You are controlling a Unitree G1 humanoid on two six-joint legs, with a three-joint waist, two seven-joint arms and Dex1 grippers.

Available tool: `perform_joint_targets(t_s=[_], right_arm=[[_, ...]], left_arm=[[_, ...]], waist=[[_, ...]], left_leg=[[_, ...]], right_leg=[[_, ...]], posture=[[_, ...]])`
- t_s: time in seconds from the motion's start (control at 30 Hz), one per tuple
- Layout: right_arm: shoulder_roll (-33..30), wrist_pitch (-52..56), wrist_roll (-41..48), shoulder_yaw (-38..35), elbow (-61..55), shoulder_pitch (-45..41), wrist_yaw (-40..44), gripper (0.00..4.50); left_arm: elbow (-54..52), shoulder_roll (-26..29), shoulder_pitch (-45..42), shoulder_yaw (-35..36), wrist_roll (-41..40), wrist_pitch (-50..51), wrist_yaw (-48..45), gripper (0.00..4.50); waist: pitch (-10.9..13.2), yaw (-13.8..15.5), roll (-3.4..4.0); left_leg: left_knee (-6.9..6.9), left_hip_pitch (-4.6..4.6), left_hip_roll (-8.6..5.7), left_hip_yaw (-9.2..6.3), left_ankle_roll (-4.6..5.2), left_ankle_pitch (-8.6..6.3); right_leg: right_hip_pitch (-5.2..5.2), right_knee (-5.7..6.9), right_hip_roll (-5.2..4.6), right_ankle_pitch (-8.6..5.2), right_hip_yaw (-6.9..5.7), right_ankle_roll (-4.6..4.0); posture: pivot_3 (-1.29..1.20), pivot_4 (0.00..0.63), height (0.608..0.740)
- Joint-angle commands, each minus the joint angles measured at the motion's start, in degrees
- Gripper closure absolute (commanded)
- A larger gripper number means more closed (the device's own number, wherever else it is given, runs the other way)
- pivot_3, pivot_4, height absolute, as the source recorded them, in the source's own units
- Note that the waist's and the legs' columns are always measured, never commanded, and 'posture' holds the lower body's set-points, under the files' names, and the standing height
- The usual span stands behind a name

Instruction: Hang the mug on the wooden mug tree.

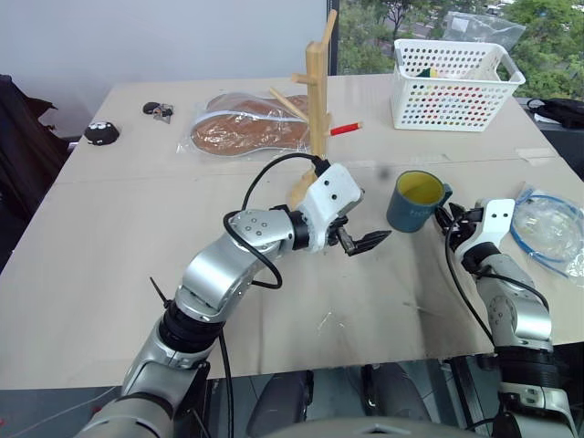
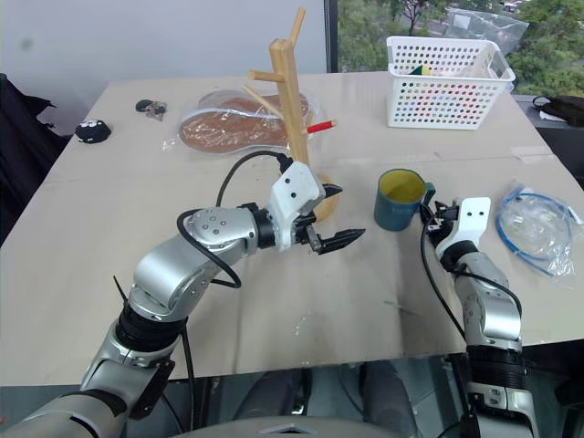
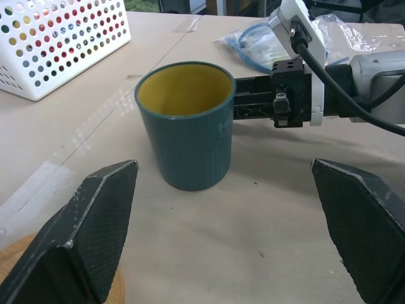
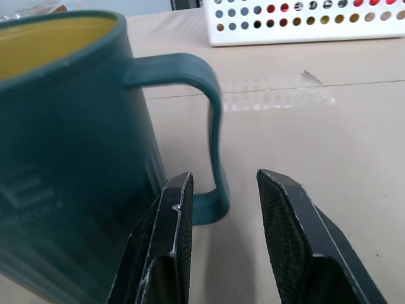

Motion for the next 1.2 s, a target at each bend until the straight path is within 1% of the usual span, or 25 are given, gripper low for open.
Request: perform_joint_targets(t_s=[0.03, 0.2, 0.37, 0.4, 0.43, 0.5, 0.53, 0.67, 0.8, 0.83, 0.9, 1.0, 1.07, 1.13, 1.2], right_arm=[[-2.14, -2.25, 0.05, -0.28, 1.69, -2.09, 3.19, 2.99], [-4.29, -6.36, 0.44, -0.69, 11.34, -6.96, 8.50, 2.99], [-4.61, -8.06, 2.28, -0.92, 16.52, -10.64, 13.72, 2.99], [-4.65, -7.70, 2.63, -0.85, 17.15, -11.18, 14.59, 3.36], [-4.66, -8.02, 2.62, -0.77, 17.71, -11.57, 15.13, 3.53], [-4.73, -8.02, 2.73, -0.56, 18.16, -11.83, 16.16, 4.32], [-4.77, -8.09, 2.70, -0.50, 18.26, -11.88, 16.50, 4.48], [-5.09, -7.97, 2.66, -0.59, 17.37, -11.39, 16.88, 4.48], [-7.17, -5.85, 2.80, -0.25, 13.73, -11.12, 18.18, 4.48], [-8.45, -5.01, 2.45, 0.58, 12.31, -11.60, 19.31, 4.48], [-11.69, -2.56, 2.02, 2.51, 8.93, -13.61, 22.23, 4.48], [-16.05, 0.10, 2.24, 4.44, 6.81, -17.42, 26.39, 4.48], [-19.55, -0.53, 1.50, 6.59, 8.27, -22.25, 32.08, 4.48], [-22.51, -2.51, -0.31, 10.05, 13.02, -30.59, 39.78, 4.48], [-23.50, -5.87, -2.98, 13.74, 19.44, -39.00, 46.05, 4.48]], left_arm=[[-1.70, 0.10, -0.37, 1.23, 0.42, -1.54, 0.05, 0.00], [-2.09, 0.41, -0.35, 1.14, 0.41, -1.72, -0.34, 0.00], [-2.83, 0.24, -0.32, 0.91, 0.17, -1.21, -0.26, 0.00], [-2.97, 0.27, -0.29, 0.75, 0.20, -1.17, -0.29, 0.00], [-3.01, 0.30, -0.30, 0.70, 0.21, -1.14, -0.30, 0.00], [-3.14, 0.44, -0.28, 0.73, 0.28, -1.05, -0.27, 0.00], [-3.17, 0.49, -0.28, 0.80, 0.31, -0.98, -0.21, 0.00], [-3.45, 0.49, 0.18, 1.34, 0.36, -0.81, 0.43, 0.00], [-5.20, 0.04, 3.53, 2.78, 0.12, -2.72, 1.60, 0.00], [-5.85, -0.23, 5.31, 3.43, 0.25, -4.55, 1.87, 0.00], [-7.22, -3.08, 10.29, 7.43, -1.70, -9.43, 2.93, 0.00], [-9.29, -5.23, 16.87, 11.29, -2.32, -15.94, 3.45, 0.00], [-9.99, -6.73, 21.30, 13.23, -0.79, -21.70, 4.95, 0.00], [-11.22, -8.95, 25.80, 14.54, 0.84, -28.45, 6.80, 0.00], [-12.31, -11.20, 29.44, 15.45, 1.56, -33.91, 8.20, 0.00]], waist=[[0.00, -0.02, 0.00], [0.00, -0.06, 0.00], [0.00, -0.08, 0.00], [0.00, -0.08, 0.00], [0.00, -0.08, 0.00], [0.00, -0.03, 0.00], [0.00, -0.01, 0.00], [0.00, -0.05, 0.00], [0.01, -0.04, 0.02], [0.02, -0.04, 0.03], [0.05, -0.15, 0.16], [0.07, -0.23, 0.19], [0.07, -0.09, 0.19], [0.06, 0.11, 0.16], [0.13, -0.13, 0.23]], left_leg=[[0.00, 0.00, 0.00, 0.01, 0.00, 0.00], [0.01, 0.02, 0.00, 0.04, 0.00, 0.00], [-0.01, 0.01, 0.02, 0.03, 0.00, 0.00], [-0.01, 0.00, 0.01, 0.03, 0.00, 0.00], [0.00, 0.01, 0.01, 0.03, 0.00, 0.00], [0.00, 0.01, 0.01, 0.02, 0.00, 0.00], [0.00, 0.00, 0.01, 0.01, 0.00, 0.00], [0.00, 0.00, 0.01, 0.02, 0.00, 0.00], [-0.01, 0.00, 0.01, 0.02, 0.00, 0.00], [0.00, -0.01, 0.02, 0.02, 0.00, 0.00], [-0.01, 0.01, 0.02, 0.08, 0.00, 0.00], [0.00, -0.01, 0.03, 0.13, 0.00, -0.01], [0.00, 0.02, 0.08, 0.16, 0.00, 0.00], [0.03, 0.02, 0.08, 0.01, 0.00, 0.00], [0.04, 0.02, 0.03, 0.27, 0.04, -0.02]], right_leg=[[0.00, 0.00, 0.00, 0.00, 0.00, 0.00], [0.01, 0.00, 0.01, 0.00, 0.02, 0.00], [0.00, -0.01, 0.01, 0.00, 0.02, 0.00], [0.00, -0.01, 0.00, 0.01, 0.02, 0.00], [0.00, -0.01, 0.00, 0.01, 0.02, 0.00], [0.00, -0.01, 0.00, 0.01, 0.02, 0.00], [0.00, 0.00, 0.00, 0.01, 0.01, 0.00], [0.00, -0.01, -0.01, 0.01, 0.02, 0.00], [-0.01, -0.01, -0.01, 0.01, 0.03, 0.00], [-0.02, -0.01, -0.01, 0.01, 0.03, 0.00], [-0.03, -0.02, -0.02, 0.01, 0.09, 0.00], [-0.08, -0.01, -0.04, 0.02, 0.13, 0.00], [-0.07, -0.01, -0.01, 0.05, 0.12, -0.06], [0.06, -0.05, -0.01, 0.06, -0.07, -0.09], [0.02, -0.10, -0.12, 0.07, 0.12, -0.07]], posture=[[0.00, 0.150, 0.740], [0.00, 0.150, 0.740], [0.00, 0.150, 0.740], [0.00, 0.150, 0.740], [0.00, 0.150, 0.740], [0.00, 0.150, 0.740], [0.00, 0.150, 0.740], [0.00, 0.150, 0.740], [0.00, 0.150, 0.740], [0.00, 0.150, 0.740], [0.00, 0.150, 0.740], [0.00, 0.150, 0.740], [0.00, 0.150, 0.740], [0.00, 0.150, 0.740], [0.00, 0.150, 0.740]])
